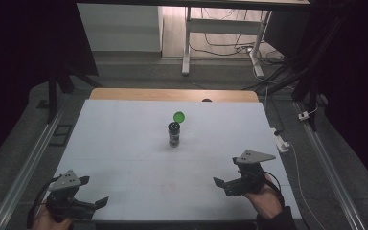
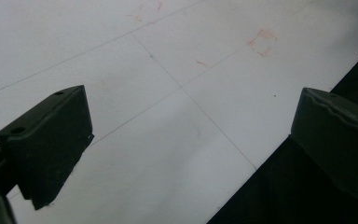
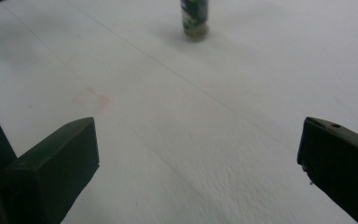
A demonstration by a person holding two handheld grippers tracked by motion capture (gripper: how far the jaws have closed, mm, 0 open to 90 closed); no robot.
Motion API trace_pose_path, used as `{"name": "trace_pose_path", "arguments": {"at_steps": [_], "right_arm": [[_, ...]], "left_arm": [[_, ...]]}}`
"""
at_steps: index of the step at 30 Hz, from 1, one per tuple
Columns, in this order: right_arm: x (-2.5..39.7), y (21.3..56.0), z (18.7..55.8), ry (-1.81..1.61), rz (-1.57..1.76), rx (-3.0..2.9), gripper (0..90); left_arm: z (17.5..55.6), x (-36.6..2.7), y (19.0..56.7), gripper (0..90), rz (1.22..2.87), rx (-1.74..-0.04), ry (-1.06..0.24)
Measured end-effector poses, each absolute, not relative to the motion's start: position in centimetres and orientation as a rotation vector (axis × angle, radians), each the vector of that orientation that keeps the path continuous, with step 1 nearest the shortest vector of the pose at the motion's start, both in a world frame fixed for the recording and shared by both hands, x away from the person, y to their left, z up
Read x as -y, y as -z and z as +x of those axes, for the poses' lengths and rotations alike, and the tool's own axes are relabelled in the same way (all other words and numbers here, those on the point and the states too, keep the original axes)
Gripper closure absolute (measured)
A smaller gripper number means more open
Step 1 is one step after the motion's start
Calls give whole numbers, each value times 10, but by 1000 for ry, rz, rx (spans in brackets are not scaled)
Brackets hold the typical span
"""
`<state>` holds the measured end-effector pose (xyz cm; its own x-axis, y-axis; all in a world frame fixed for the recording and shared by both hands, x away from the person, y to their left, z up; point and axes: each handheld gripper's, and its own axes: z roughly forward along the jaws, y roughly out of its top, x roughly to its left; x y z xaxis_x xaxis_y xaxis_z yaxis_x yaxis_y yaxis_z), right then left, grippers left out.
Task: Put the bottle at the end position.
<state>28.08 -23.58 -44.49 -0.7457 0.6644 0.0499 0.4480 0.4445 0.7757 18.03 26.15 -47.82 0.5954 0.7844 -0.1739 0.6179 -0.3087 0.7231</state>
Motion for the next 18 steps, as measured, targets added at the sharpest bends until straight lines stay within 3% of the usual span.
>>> {"name": "trace_pose_path", "arguments": {"at_steps": [18], "right_arm": [[282,463,261,-1028,1178,-2386,0]], "left_arm": [[181,-261,478,0,2036,-1115,-256]]}}
